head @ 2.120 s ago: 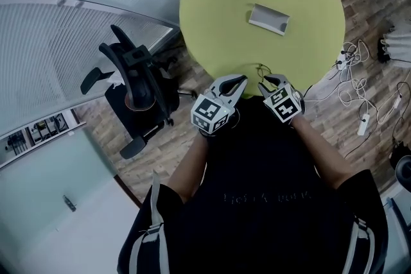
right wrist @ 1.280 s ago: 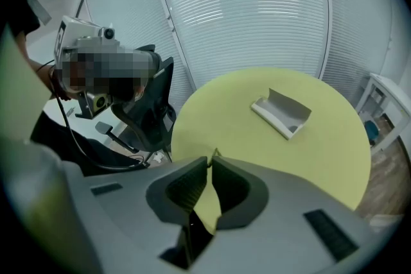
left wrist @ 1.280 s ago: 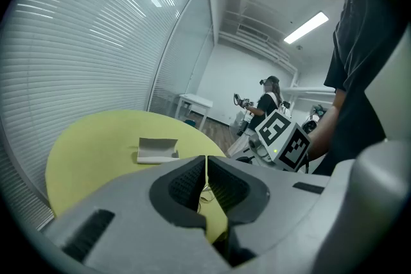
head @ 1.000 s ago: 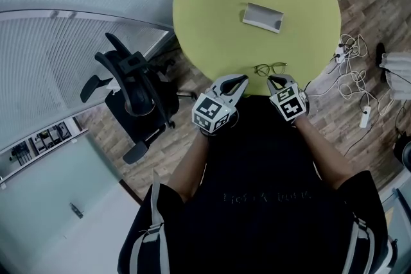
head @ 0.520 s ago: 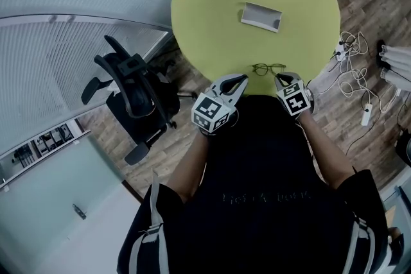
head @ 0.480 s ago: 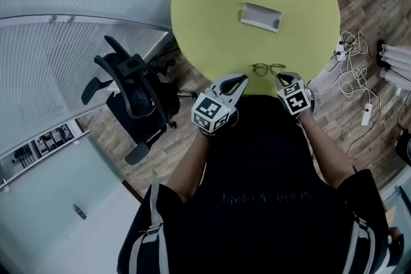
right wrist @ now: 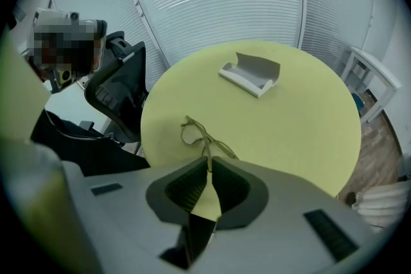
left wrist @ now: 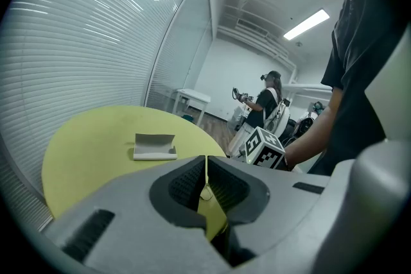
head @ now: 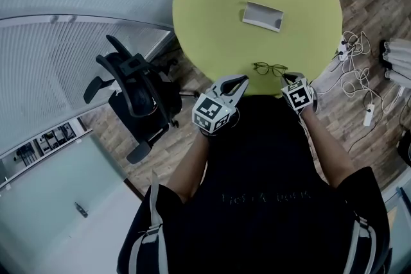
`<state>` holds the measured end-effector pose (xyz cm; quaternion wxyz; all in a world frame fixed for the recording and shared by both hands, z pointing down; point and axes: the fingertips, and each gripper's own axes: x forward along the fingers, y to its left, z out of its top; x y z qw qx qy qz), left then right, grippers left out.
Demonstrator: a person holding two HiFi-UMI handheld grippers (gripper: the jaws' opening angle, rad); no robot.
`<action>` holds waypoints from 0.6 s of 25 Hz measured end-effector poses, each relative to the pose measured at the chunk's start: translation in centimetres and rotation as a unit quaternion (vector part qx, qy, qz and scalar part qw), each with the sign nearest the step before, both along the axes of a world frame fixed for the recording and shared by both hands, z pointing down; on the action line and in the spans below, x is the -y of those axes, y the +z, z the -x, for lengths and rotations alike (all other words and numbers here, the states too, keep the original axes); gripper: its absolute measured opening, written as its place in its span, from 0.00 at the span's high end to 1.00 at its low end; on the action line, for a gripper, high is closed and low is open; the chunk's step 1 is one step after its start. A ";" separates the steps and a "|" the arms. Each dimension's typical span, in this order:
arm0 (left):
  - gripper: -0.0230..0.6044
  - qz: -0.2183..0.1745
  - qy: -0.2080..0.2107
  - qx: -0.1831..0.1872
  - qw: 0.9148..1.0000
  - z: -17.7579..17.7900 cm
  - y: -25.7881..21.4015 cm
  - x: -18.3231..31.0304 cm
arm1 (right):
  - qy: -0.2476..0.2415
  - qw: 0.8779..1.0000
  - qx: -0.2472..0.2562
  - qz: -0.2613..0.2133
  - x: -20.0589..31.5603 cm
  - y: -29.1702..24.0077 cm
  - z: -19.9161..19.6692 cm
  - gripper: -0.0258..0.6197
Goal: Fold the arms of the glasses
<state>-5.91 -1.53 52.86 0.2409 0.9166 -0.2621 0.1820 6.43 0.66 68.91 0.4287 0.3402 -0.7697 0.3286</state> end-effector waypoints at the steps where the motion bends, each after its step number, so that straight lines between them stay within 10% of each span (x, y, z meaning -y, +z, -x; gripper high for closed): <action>1: 0.93 0.001 0.000 0.001 1.000 0.0 0.0 0.0 | 0.000 1.000 -0.001 0.003 -0.1 0.3 -0.1 0.89; 15: 0.93 0.009 -0.004 0.006 1.000 0.4 0.3 -0.9 | -0.012 0.999 -0.021 0.022 -0.6 3.3 -0.6 0.89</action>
